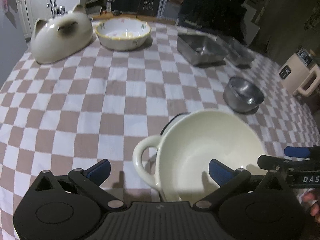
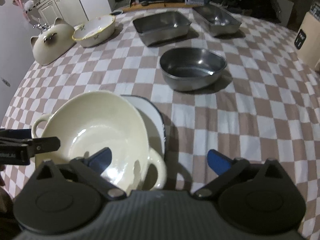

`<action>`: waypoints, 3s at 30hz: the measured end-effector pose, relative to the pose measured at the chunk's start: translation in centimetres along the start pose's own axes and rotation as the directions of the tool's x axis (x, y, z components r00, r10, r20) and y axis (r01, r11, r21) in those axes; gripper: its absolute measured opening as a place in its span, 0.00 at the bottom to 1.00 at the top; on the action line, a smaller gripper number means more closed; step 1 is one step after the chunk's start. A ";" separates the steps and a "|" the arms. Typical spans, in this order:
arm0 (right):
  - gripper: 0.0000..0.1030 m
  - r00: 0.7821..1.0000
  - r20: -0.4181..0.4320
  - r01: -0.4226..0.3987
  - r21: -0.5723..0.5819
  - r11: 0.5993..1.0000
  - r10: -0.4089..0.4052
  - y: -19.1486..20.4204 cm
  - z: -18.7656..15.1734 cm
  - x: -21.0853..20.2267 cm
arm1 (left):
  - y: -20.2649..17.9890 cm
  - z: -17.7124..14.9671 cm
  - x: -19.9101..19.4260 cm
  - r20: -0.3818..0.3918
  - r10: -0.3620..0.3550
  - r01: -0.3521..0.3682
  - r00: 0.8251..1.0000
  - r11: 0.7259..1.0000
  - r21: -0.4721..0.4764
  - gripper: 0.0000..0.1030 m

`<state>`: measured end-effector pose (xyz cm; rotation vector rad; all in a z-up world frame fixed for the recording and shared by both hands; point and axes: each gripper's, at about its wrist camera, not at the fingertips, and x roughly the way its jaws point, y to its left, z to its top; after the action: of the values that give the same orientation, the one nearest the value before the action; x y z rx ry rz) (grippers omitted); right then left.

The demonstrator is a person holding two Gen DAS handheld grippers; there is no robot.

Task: Organize plates and bowls
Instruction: 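Move both grippers to the yellow-rimmed lemon-print bowl, then close both grippers on the rim of the yellow-rimmed bowl, then lift the yellow-rimmed bowl with both grippers and carry it toward the cream bowl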

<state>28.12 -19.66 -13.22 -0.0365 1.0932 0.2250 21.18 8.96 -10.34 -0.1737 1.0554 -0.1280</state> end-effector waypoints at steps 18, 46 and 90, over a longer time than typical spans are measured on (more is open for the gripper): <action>1.00 0.938 0.338 -0.035 -0.114 0.993 0.072 0.9 4.4 -5.7 | 0.5 4.0 -5.5 0.355 0.046 -0.009 0.934 0.995 -0.103 1.00; 0.82 0.903 0.319 -0.258 -0.132 0.957 0.287 3.4 26.3 5.9 | 8.2 17.6 5.5 0.331 0.146 0.003 0.932 0.912 -0.410 0.86; 0.15 0.958 0.093 -0.246 -0.230 0.942 0.273 10.4 32.6 22.2 | 13.7 21.3 15.8 0.242 0.133 -0.023 0.961 0.912 -0.410 0.20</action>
<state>64.32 -1.30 -16.96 -0.0723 0.9445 0.5776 47.78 21.13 -16.37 -0.5097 0.8077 0.1880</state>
